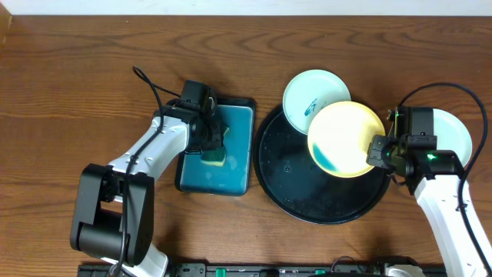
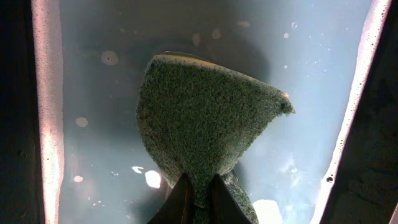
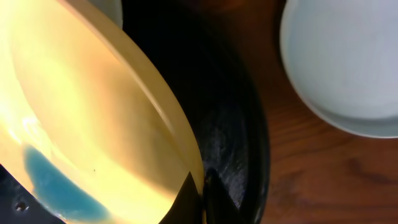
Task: Clean dirty plates on tray and stack at the side
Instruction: 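Lift the yellow plate off the black tray with the right gripper, then carry the yellow plate right and stack it on the mint plate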
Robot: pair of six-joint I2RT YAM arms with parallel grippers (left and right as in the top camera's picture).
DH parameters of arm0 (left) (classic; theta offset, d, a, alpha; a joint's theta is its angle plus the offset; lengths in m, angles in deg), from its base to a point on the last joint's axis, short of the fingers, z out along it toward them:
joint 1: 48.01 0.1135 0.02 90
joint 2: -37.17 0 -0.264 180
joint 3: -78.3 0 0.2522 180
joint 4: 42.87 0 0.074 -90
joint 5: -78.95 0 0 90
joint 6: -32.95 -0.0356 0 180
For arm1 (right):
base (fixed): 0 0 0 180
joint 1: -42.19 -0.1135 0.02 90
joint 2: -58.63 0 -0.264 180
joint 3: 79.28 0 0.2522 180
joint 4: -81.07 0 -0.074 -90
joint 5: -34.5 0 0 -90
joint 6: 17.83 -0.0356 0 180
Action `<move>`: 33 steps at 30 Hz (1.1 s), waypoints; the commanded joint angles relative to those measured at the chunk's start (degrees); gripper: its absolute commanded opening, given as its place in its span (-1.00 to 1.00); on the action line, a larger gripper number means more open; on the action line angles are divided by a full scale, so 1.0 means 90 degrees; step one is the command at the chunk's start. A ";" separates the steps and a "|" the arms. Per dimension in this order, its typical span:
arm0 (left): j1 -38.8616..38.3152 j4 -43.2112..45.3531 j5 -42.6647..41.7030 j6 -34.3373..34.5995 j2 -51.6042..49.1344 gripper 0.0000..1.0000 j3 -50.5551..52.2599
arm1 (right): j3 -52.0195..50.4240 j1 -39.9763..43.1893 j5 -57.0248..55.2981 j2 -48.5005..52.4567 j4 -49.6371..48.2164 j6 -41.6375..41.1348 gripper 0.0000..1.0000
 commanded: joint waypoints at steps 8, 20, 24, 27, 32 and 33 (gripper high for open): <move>0.0019 -0.0051 0.0012 -0.0107 -0.0073 -0.85 0.0087 | 0.0175 -0.0056 -0.0797 -0.0090 -0.0019 -0.0104 -0.98; 0.0019 -0.0049 0.0015 -0.0109 -0.0073 -0.85 0.0085 | 0.0556 -0.1030 -0.2329 -0.0090 0.0005 0.0342 -0.97; 0.0019 -0.0046 0.0015 -0.0109 -0.0073 -0.85 0.0087 | 0.0631 -0.1722 -0.3172 -0.0090 -0.0083 0.0724 -0.98; 0.0019 -0.0049 0.0015 -0.0109 -0.0073 -0.85 0.0085 | 0.0631 -0.2276 -0.3791 -0.0085 -0.0114 0.0869 -0.98; 0.0019 -0.0046 0.0015 -0.0109 -0.0073 -0.85 0.0085 | 0.0631 -0.3179 -0.5022 -0.0075 -0.0381 0.1523 -0.97; 0.0019 -0.0044 0.0015 -0.0109 -0.0073 -0.85 0.0085 | 0.0631 -0.3349 -0.5204 -0.0075 -0.0437 0.1654 -0.98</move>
